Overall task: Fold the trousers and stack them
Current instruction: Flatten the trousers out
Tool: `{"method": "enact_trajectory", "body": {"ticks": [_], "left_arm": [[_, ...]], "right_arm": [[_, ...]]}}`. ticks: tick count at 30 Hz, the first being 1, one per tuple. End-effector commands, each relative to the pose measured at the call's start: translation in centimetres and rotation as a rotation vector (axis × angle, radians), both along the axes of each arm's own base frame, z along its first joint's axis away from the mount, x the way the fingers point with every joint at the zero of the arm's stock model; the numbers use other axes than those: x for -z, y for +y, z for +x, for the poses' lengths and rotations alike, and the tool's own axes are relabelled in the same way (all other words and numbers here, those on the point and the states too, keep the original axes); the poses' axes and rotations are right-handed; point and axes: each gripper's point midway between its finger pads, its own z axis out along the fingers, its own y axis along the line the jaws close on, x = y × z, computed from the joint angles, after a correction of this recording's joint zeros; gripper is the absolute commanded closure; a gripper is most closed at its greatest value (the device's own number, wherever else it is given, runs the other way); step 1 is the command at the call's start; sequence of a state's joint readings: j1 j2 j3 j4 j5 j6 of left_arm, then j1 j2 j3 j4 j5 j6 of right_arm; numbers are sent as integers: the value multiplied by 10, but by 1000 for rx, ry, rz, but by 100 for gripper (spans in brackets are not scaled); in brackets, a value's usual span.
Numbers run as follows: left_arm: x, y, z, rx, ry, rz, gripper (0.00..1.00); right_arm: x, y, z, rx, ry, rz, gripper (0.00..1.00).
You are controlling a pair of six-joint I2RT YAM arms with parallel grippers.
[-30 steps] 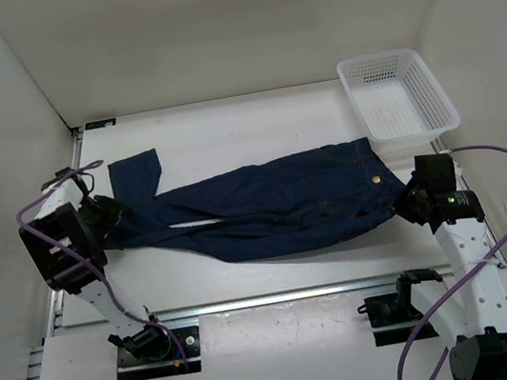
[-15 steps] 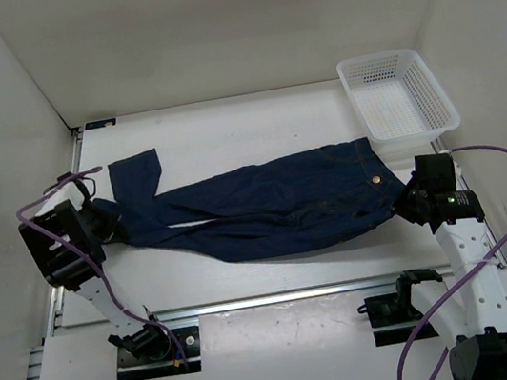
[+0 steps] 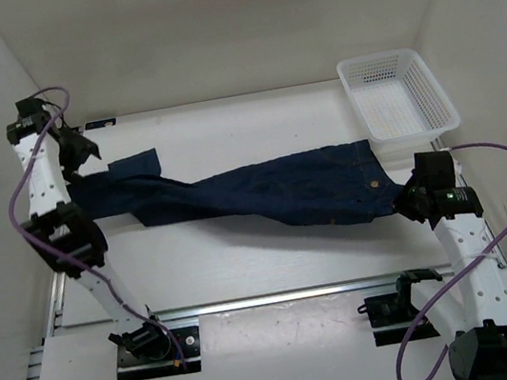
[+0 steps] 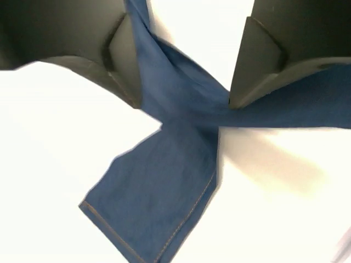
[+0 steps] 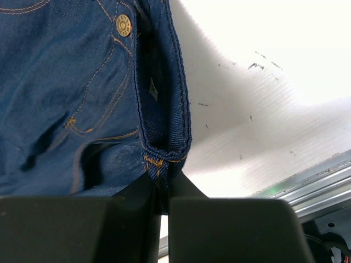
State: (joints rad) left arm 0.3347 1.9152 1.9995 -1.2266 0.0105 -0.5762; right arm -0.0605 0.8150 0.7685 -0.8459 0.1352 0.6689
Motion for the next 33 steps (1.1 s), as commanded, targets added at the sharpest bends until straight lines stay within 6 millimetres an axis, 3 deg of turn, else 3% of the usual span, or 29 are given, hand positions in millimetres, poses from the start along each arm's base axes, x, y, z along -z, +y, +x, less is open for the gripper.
{"method": "enact_trajectory", "body": {"ticks": [1, 2, 5, 7, 11, 12, 13, 14, 15, 16, 19, 21, 33], "left_arm": [[56, -10, -2, 26, 208, -99, 22], [61, -7, -2, 20, 215, -87, 20], [49, -1, -8, 13, 185, -30, 19], [49, 3, -12, 3, 187, -5, 23], [49, 8, -38, -24, 229, 56, 61], [64, 6, -51, -25, 275, 52, 79], [69, 6, -52, -26, 261, 56, 81], [69, 8, -56, -38, 242, 61, 79], [89, 4, -69, -31, 274, 12, 77], [97, 4, -71, -35, 273, -12, 55], [132, 2, -70, -21, 299, -98, 41], [155, 0, -70, -8, 335, -146, 41], [169, 23, -31, -23, 311, -105, 41]], "right_arm": [[-22, -10, 17, 13, -82, -49, 100], [-22, -12, 17, 19, -82, -56, 100], [-22, -12, 17, 19, -82, -56, 100], [-22, -12, 17, 19, -82, -56, 100], [-22, -12, 17, 19, -82, -56, 100], [-22, -12, 17, 19, -82, -56, 100], [-21, -12, 15, 19, -73, -55, 100], [-21, -12, 15, 19, -72, -55, 100], [-21, -12, 15, 19, -72, -55, 100], [-21, -12, 15, 19, -72, -55, 100], [-21, -8, 15, 8, -74, -41, 100], [-21, -9, 15, -1, -72, -47, 100], [-21, -1, 15, -28, -75, -14, 100]]}}
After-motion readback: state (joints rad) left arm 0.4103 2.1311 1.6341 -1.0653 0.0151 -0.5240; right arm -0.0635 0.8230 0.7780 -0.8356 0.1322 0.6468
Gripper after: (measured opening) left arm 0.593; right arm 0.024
